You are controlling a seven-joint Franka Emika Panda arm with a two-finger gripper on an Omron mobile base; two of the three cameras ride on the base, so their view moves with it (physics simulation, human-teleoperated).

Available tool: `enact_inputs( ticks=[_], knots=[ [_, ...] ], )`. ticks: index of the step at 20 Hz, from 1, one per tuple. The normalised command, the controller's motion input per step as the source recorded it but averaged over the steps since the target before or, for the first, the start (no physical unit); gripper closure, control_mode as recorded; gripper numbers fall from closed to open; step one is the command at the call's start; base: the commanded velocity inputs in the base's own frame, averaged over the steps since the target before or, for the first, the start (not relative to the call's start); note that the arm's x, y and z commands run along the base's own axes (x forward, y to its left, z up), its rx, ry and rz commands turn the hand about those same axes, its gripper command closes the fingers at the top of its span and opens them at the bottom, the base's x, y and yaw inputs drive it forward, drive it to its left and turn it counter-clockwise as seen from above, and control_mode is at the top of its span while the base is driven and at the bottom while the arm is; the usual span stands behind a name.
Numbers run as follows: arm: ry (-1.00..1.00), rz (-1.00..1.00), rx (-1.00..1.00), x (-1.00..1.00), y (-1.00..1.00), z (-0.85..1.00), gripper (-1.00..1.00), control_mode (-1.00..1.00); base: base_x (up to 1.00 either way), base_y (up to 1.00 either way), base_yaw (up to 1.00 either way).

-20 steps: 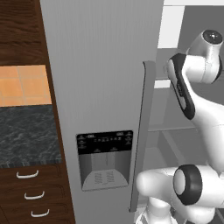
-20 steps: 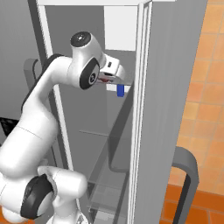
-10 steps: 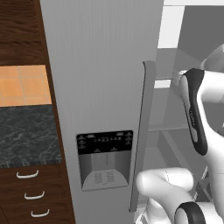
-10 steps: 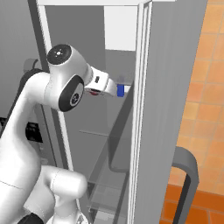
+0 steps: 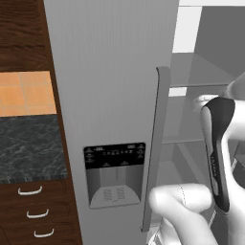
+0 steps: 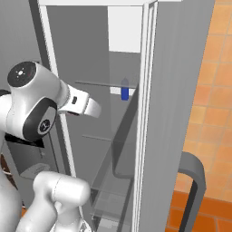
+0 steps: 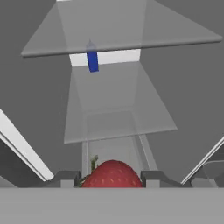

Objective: Take the strawberry from the fridge and place it on top of the pancake, located on the dining counter.

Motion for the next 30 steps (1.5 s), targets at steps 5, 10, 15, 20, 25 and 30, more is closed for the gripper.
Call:
enact_inputs(
  ticks=[5, 10, 15, 20, 25, 30],
  knots=[
    [0.07, 0.01, 0.00, -0.24, 0.19, -0.09, 1.00, -1.00, 0.00, 0.00, 0.00],
    [0.09, 0.00, 0.00, -0.30, 0.28, -0.08, 1.00, -1.00, 0.00, 0.00, 0.00],
    [0.01, 0.00, 0.00, -0.14, 0.08, -0.02, 1.00, 1.00, -0.53, 0.44, -0.10],
    [0.00, 0.00, 0.00, 0.00, 0.00, 0.00, 1.00, 1.00, -0.61, 0.44, -0.39],
    [0.00, 0.00, 0.00, 0.00, 0.00, 0.00, 1.00, 1.00, -0.54, 0.52, -0.57],
    [0.00, 0.00, 0.00, 0.00, 0.00, 0.00, 1.00, 1.00, -0.52, 0.60, -0.66]
  ],
)
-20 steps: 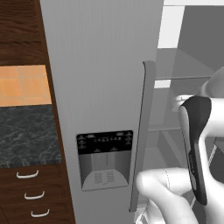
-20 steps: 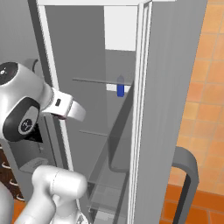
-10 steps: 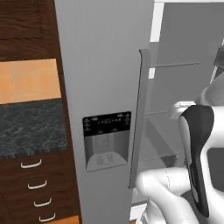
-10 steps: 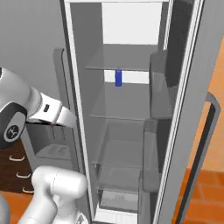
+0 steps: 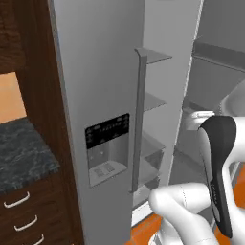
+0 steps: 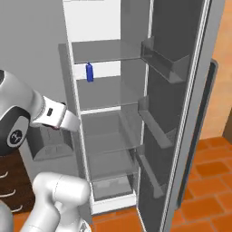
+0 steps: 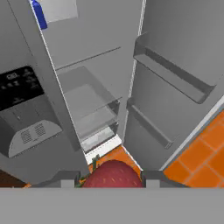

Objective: Take the strawberry from the fridge and place it on top of the pancake, located on the dining counter.

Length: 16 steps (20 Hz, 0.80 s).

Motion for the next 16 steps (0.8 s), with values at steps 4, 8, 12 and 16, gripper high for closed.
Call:
enact_inputs(
  ticks=[4, 8, 12, 16],
  knots=[
    [0.00, 0.00, 0.00, 0.00, 0.00, 0.00, 1.00, 1.00, -0.43, 0.56, -0.67],
    [0.00, 0.00, 0.00, 0.00, 0.00, 0.00, 1.00, 1.00, -0.37, 0.46, -0.69],
    [0.00, 0.00, 0.00, 0.00, 0.00, 0.00, 1.00, 1.00, -0.32, 0.23, -0.73],
    [0.00, 0.00, 0.00, 0.00, 0.00, 0.00, 1.00, 1.00, -0.13, -0.03, -0.75]
  ],
)
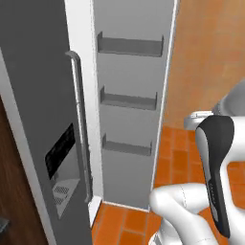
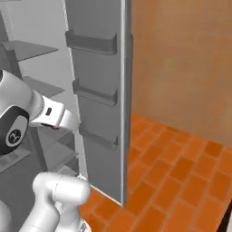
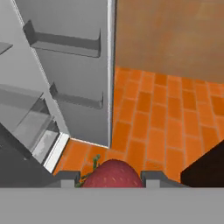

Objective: Take the strawberry from the fridge and place it on top of the pancake, located on the dining counter.

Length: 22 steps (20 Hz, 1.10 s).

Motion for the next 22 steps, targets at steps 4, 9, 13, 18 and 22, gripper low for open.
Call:
enact_inputs(
  ticks=[4, 9, 13, 18, 22],
  knots=[
    [0.00, 0.00, 0.00, 0.00, 0.00, 0.00, 1.00, 1.00, 0.01, -0.31, -0.74],
    [0.00, 0.00, 0.00, 0.00, 0.00, 0.00, 1.00, 1.00, 0.28, -0.27, -0.68],
    [0.00, 0.00, 0.00, 0.00, 0.00, 0.00, 1.00, 1.00, 0.47, -0.32, -0.64],
    [0.00, 0.00, 0.00, 0.00, 0.00, 0.00, 1.00, 1.00, 0.64, -0.17, -0.63],
    [0.00, 0.00, 0.00, 0.00, 0.00, 0.00, 1.00, 1.00, 0.70, -0.04, -0.60]
  ],
)
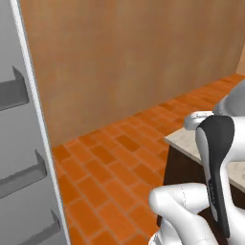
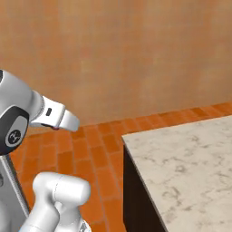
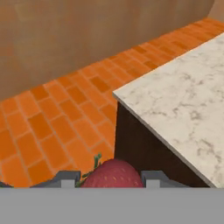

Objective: Take the strawberry from the fridge and place it on top of the pancake, located on the dining counter.

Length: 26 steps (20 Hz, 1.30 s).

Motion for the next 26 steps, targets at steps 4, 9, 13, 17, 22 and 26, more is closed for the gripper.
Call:
enact_inputs(
  ticks=[4, 9, 13, 17, 22, 26],
  knots=[
    [0.00, 0.00, 0.00, 0.00, 0.00, 0.00, 1.00, 1.00, 0.61, 0.00, -0.58],
    [0.00, 0.00, 0.00, 0.00, 0.00, 0.00, 1.00, 1.00, 0.91, -0.33, -0.23],
    [0.00, 0.00, 0.00, 0.00, 0.00, 0.00, 1.00, 1.00, 0.89, -0.08, -0.02],
    [0.00, 0.00, 0.00, 0.00, 0.00, 0.00, 1.00, 1.00, 0.47, 0.48, 0.41],
    [0.00, 0.00, 0.00, 0.00, 0.00, 0.00, 1.00, 1.00, 0.55, 0.12, 0.53],
    [0.00, 0.00, 0.00, 0.00, 0.00, 0.00, 1.00, 1.00, 0.99, -0.13, 0.50]
  ],
)
